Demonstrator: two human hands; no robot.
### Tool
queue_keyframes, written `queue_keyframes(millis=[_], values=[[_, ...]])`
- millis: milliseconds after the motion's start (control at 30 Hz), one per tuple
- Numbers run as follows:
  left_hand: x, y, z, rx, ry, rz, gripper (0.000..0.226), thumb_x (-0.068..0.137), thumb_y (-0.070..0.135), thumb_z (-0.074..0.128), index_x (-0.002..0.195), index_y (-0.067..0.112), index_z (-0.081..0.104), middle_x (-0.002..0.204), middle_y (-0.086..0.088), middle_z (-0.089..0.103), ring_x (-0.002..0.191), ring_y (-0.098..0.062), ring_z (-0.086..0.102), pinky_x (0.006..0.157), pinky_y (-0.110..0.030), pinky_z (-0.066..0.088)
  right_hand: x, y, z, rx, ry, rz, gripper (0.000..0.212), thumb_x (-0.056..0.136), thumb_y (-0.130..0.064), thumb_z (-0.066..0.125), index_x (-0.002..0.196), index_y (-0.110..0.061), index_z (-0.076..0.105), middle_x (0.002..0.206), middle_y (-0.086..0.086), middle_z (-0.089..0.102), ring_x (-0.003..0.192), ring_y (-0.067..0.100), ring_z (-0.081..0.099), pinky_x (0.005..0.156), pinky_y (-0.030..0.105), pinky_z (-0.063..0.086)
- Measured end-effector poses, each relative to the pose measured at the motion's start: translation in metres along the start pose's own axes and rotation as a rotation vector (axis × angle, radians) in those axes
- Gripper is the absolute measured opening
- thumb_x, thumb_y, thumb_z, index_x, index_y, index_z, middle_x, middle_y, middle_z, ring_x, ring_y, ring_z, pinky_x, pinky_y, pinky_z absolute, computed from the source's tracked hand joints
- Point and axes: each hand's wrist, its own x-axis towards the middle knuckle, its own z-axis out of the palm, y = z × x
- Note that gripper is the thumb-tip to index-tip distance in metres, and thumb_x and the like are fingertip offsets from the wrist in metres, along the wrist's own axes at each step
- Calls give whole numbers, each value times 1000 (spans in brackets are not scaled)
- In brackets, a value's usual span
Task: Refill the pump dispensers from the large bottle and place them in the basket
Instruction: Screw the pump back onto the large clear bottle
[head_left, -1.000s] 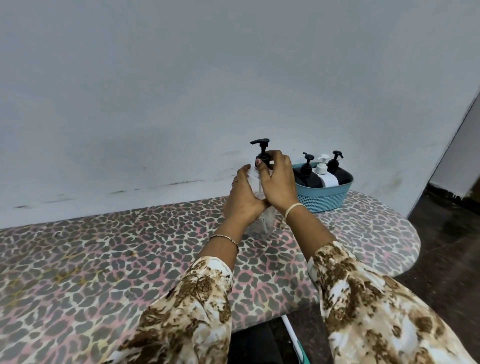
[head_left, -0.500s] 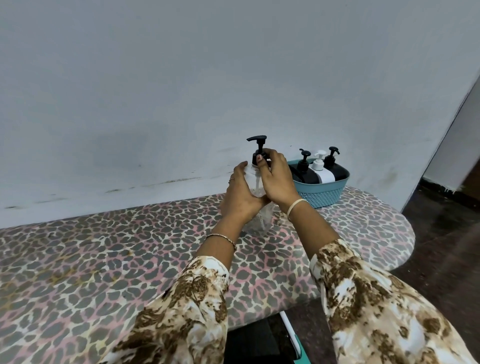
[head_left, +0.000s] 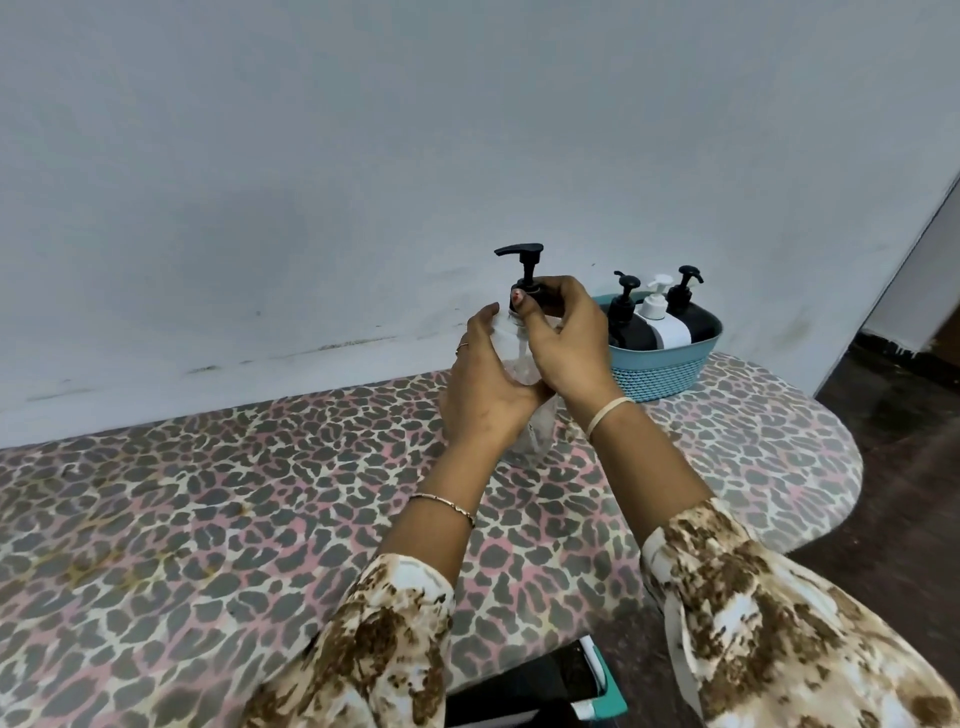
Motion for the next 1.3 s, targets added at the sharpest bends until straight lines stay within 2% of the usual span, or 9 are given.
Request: queue_keyframes(millis=[167,400,533,600,700,900,1000,1067,1300], values=[[-2,-3,0,-14,-7,24,99,62,45,84,141,34,25,143,12,44,123,-13,51,90,-40,52,-5,-3,-7,19,-84,5,22,91,-36,62,107,-22,58,104,-6,68,102,8,62,91,35,51],[2,8,-29,47,-135,1,93,63,64,76,139,32,32,131,13,56,111,-8,58,86,-29,52,3,-19,-32,-40,-389,76,40,95,-24,58,133,-14,51,110,-26,55,105,-18,51,93,7,40],[13,27,-48,159,-272,-46,95,63,71,71,139,30,33,131,8,58,111,-14,61,87,-36,55,19,-34,-48,95,-560,256,36,95,-17,57,130,-11,51,123,-4,61,114,0,56,98,17,45],[17,39,-54,227,-361,-75,98,65,70,71,143,27,31,133,5,58,112,-16,61,88,-34,53,27,-40,-56,138,-618,328,31,94,-11,57,125,-10,53,120,-2,62,109,-1,59,95,17,47],[28,53,-63,264,-432,-117,99,63,73,70,143,26,35,139,5,54,118,-18,58,93,-36,50,35,-46,-58,45,-672,324,32,94,-13,59,124,-6,56,119,4,65,113,9,61,101,29,47],[33,66,-65,302,-401,-204,97,57,68,78,137,24,44,132,5,59,116,-18,59,91,-35,50,35,-47,-50,-227,-598,205,29,92,-22,63,119,-13,61,113,2,69,108,16,64,93,41,51],[32,68,-58,318,-341,-231,91,58,60,81,133,23,46,123,3,64,108,-19,63,85,-32,51,33,-46,-48,-387,-561,108,24,93,-24,61,115,-14,62,106,3,71,96,23,67,77,34,50],[32,68,-55,335,-329,-235,88,59,57,82,132,23,47,120,5,65,105,-17,64,80,-28,50,31,-48,-48,-538,-513,31,24,94,-28,59,114,-17,63,95,5,71,84,26,65,64,29,40],[25,67,-52,357,-298,-222,78,62,47,82,126,20,47,105,8,66,87,-13,66,65,-20,48,21,-49,-45,-651,-433,-6,21,90,-27,63,108,-16,64,78,5,68,68,26,64,57,26,34]])
